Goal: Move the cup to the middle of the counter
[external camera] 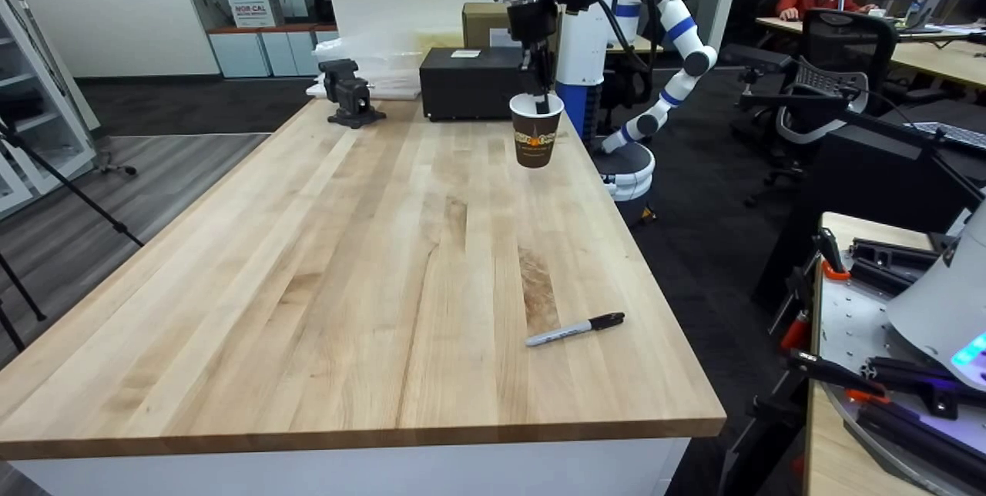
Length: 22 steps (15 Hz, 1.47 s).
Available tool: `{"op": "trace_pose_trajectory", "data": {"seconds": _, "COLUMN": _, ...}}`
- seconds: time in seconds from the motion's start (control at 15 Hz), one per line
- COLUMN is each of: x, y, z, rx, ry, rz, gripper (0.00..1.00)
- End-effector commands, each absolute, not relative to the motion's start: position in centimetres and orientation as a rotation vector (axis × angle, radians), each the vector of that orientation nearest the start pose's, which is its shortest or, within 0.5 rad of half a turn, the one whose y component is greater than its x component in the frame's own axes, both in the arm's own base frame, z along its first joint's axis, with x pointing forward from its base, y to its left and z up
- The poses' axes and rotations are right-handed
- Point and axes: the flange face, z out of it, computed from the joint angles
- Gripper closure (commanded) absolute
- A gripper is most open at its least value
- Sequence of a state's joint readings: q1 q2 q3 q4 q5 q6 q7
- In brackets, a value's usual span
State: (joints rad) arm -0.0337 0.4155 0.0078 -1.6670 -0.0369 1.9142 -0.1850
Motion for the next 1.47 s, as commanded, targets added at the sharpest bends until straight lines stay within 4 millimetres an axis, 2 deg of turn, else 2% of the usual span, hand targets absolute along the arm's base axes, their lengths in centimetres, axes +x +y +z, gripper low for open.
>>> {"op": "trace_pose_trajectory", "data": {"seconds": 0.0, "x": 66.2, "y": -4.8, "z": 34.1, "rx": -3.032, "ry": -0.263, "rz": 0.364, "gripper": 0.96}}
{"op": "trace_pose_trajectory", "data": {"seconds": 0.2, "x": 66.7, "y": -6.7, "z": 32.3, "rx": -2.995, "ry": -0.238, "rz": 0.413, "gripper": 0.96}}
{"op": "trace_pose_trajectory", "data": {"seconds": 0.33, "x": 67.0, "y": -7.1, "z": 31.2, "rx": -2.991, "ry": -0.224, "rz": 0.429, "gripper": 0.96}}
{"op": "trace_pose_trajectory", "data": {"seconds": 0.6, "x": 67.0, "y": -6.9, "z": 29.4, "rx": -3.007, "ry": -0.219, "rz": 0.402, "gripper": 0.96}}
{"op": "trace_pose_trajectory", "data": {"seconds": 0.8, "x": 66.8, "y": -6.6, "z": 28.9, "rx": -3.005, "ry": -0.222, "rz": 0.4, "gripper": 0.96}}
{"op": "trace_pose_trajectory", "data": {"seconds": 0.87, "x": 66.8, "y": -6.6, "z": 28.8, "rx": -3.006, "ry": -0.226, "rz": 0.4, "gripper": 0.88}}
{"op": "trace_pose_trajectory", "data": {"seconds": 0.93, "x": 66.8, "y": -6.6, "z": 28.8, "rx": -3.013, "ry": -0.224, "rz": 0.393, "gripper": 0.7}}
{"op": "trace_pose_trajectory", "data": {"seconds": 1.4, "x": 67.1, "y": -6.1, "z": 30.5, "rx": -3.052, "ry": -0.236, "rz": 0.297, "gripper": 0.27}}
